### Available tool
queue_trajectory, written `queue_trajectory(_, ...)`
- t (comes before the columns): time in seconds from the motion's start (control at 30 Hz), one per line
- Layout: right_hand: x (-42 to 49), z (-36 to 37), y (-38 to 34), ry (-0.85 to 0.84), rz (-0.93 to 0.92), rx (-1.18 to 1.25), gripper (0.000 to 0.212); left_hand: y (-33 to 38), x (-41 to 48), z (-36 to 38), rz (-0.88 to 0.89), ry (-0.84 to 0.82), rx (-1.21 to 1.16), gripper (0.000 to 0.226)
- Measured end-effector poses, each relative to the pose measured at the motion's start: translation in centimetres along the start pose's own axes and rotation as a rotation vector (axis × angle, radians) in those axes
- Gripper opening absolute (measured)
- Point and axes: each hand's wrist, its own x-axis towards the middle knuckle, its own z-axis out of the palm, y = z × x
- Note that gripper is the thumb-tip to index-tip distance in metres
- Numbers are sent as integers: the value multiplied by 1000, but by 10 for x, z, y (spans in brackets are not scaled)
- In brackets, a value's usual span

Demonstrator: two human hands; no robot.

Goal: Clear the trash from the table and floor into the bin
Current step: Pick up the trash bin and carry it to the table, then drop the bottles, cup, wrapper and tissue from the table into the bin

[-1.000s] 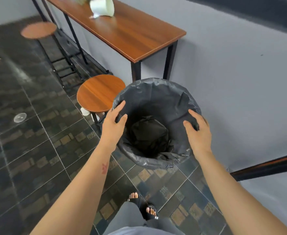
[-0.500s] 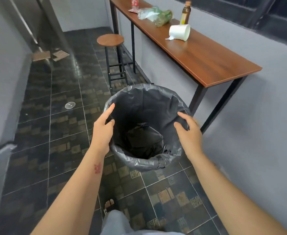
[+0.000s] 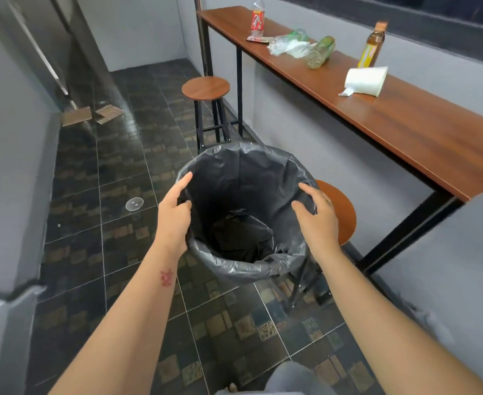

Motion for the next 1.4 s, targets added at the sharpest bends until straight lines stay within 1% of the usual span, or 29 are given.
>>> queue_trajectory(0.17, 54, 20, -9, 62, 31, -5, 42, 24, 71, 26, 3, -62, 32, 64)
queue_trajectory(0.4, 158, 35, -15, 153, 30, -30, 43, 44, 180, 89, 5, -138, 73, 62)
queue_trajectory(0.53, 206, 35, -18, 168, 55, -81, 43, 63, 226, 125, -2, -186, 98, 61)
queue_trajectory(0.73, 254, 35, -12, 194, 107, -160, 45, 69, 282, 164, -21, -238, 84, 57)
queue_trajectory(0.87, 271, 34, -7, 153, 137, -298, 49, 66, 312, 179, -72, -284, 78, 56)
queue_trajectory(0.97, 272, 37, -10, 156, 135, -559, 57, 70, 328, 188, -88, -327, 92, 56)
queue_trajectory(1.07, 269, 42, -25, 253, 28, -715, 61, 74, 344, 195, -103, -364, 106, 57)
queue_trajectory(1.23, 285, 34, -61, 550, -253, -627, 54, 85, 355, 203, -154, -431, 103, 54)
queue_trajectory(1.3, 308, 18, -67, 630, -245, -685, 55, 87, 357, 203, -167, -463, 88, 54)
queue_trajectory(1.4, 345, -4, -67, 663, -47, -827, 69, 92, 358, 203, -174, -519, 50, 55)
